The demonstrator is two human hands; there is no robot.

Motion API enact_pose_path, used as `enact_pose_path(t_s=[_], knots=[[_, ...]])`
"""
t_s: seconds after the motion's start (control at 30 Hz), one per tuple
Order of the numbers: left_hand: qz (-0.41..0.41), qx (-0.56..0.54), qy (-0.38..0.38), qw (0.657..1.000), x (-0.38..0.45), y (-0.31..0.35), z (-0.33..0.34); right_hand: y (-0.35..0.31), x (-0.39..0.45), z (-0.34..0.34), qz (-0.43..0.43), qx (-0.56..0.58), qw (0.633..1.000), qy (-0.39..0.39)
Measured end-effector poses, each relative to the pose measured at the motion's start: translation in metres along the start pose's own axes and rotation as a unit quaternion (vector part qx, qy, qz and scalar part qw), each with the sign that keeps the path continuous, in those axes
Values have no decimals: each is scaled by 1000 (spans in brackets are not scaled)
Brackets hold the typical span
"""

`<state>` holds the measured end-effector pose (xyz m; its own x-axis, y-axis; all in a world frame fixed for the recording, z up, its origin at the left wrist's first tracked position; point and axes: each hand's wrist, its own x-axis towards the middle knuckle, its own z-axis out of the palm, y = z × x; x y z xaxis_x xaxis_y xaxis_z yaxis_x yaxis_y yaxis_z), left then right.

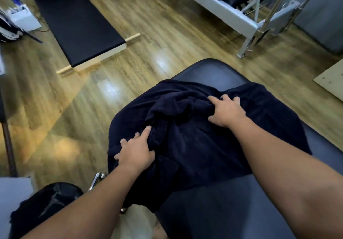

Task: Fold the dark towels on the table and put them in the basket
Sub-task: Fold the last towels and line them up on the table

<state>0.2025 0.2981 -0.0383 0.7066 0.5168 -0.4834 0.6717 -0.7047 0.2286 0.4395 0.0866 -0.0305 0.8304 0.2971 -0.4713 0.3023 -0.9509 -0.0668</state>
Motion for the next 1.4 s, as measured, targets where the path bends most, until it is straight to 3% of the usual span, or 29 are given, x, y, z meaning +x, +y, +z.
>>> enact_pose_path(t_s=[0.33,0.63,0.9,1.13,1.3,1.4], knots=[[146,113,-16,983,-49,0,11,81,-165,87,115,83,990,9],[282,201,-48,937,-113,67,61,161,-289,146,231,163,956,78],[366,228,-73,899,-185,190,139,306,-355,178,301,200,927,99],[379,245,-69,890,-243,309,208,453,-386,180,315,224,915,114],[396,257,-80,878,-272,378,239,524,-401,179,353,223,901,117],[409,264,-96,868,-293,405,250,540,-412,173,390,168,897,124]])
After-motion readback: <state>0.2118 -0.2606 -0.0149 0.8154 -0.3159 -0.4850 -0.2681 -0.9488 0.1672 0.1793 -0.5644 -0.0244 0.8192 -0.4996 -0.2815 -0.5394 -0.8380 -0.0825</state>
